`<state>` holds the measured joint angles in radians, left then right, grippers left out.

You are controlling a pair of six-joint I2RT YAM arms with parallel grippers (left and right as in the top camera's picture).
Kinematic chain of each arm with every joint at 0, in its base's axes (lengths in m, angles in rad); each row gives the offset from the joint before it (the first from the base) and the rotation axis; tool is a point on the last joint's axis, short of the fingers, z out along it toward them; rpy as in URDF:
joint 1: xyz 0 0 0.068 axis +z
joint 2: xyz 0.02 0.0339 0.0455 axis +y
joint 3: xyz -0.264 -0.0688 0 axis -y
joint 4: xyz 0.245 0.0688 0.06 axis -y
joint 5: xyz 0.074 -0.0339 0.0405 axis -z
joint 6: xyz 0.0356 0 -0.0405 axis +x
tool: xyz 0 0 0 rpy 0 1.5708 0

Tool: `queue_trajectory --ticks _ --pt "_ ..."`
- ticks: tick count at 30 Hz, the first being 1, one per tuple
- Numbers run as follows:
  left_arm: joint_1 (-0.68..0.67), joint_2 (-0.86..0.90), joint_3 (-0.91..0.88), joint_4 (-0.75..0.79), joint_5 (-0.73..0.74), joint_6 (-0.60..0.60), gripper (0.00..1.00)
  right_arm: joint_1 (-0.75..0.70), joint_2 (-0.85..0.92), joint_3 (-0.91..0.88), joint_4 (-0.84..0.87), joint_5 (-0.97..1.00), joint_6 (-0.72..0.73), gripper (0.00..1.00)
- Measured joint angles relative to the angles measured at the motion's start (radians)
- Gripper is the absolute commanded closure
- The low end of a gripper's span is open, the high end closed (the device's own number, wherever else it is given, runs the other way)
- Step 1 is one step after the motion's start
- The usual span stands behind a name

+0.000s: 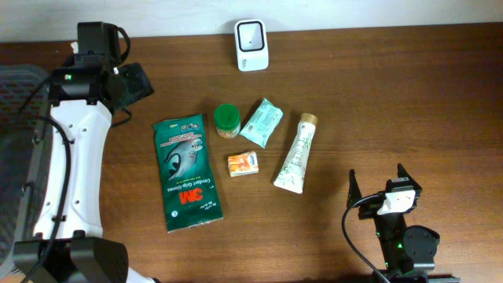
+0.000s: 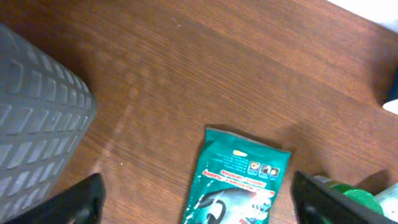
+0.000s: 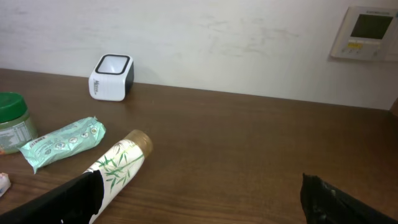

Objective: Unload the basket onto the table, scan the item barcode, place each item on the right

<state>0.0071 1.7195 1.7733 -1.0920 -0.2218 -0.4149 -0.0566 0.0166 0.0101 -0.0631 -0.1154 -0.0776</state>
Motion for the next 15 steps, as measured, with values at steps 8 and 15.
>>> queue_trajectory --ticks 8,15 --pt "0.000 0.000 0.000 -0.001 0.000 -0.001 0.01 0.000 0.000 0.000 0.000 0.000 0.000 0.01" --pt "0.000 0.000 0.000 0.004 0.048 0.043 0.01 0.000 0.000 0.000 0.000 0.000 0.000 0.02"
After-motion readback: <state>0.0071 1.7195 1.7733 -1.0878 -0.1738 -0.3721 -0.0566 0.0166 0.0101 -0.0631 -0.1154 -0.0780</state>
